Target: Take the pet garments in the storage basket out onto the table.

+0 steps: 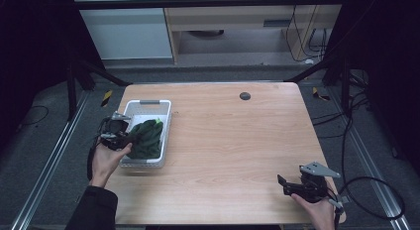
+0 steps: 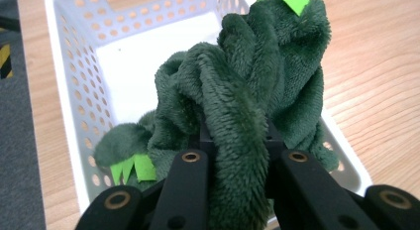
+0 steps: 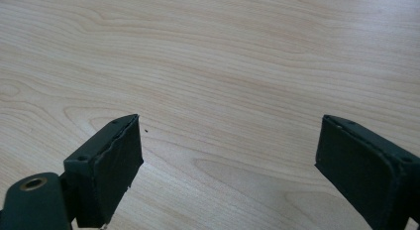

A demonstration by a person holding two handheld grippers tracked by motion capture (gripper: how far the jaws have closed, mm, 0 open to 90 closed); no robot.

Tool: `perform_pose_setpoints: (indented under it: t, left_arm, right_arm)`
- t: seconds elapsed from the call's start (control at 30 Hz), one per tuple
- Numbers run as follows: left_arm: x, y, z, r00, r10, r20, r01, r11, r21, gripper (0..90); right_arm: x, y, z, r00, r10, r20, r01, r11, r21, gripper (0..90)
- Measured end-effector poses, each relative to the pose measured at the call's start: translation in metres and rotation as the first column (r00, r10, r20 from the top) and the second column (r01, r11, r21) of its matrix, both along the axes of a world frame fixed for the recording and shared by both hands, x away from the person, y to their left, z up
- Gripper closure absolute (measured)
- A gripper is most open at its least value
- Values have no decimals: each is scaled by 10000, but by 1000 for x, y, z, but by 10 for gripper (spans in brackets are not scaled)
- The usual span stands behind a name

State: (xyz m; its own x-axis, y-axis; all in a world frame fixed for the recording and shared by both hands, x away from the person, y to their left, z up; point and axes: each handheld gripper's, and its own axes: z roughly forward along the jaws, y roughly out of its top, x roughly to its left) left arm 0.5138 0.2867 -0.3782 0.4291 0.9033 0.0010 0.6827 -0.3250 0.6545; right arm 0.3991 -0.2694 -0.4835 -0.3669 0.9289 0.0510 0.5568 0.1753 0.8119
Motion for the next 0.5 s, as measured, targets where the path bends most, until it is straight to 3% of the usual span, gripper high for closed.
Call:
perform_pose_setpoints:
  t: [0.33, 0.5]
  left_arm:
    - [-8, 8, 25, 9993, -109, 361, 119, 9995, -288, 801]
    - [-13, 9, 44, 9973, -184, 711, 210, 9991, -359, 801]
  right_arm:
    - [1, 1, 0, 10000, 6, -76, -5, 10000, 92, 110]
    - [1, 2, -1, 10000, 77, -16, -77, 10000, -34, 112]
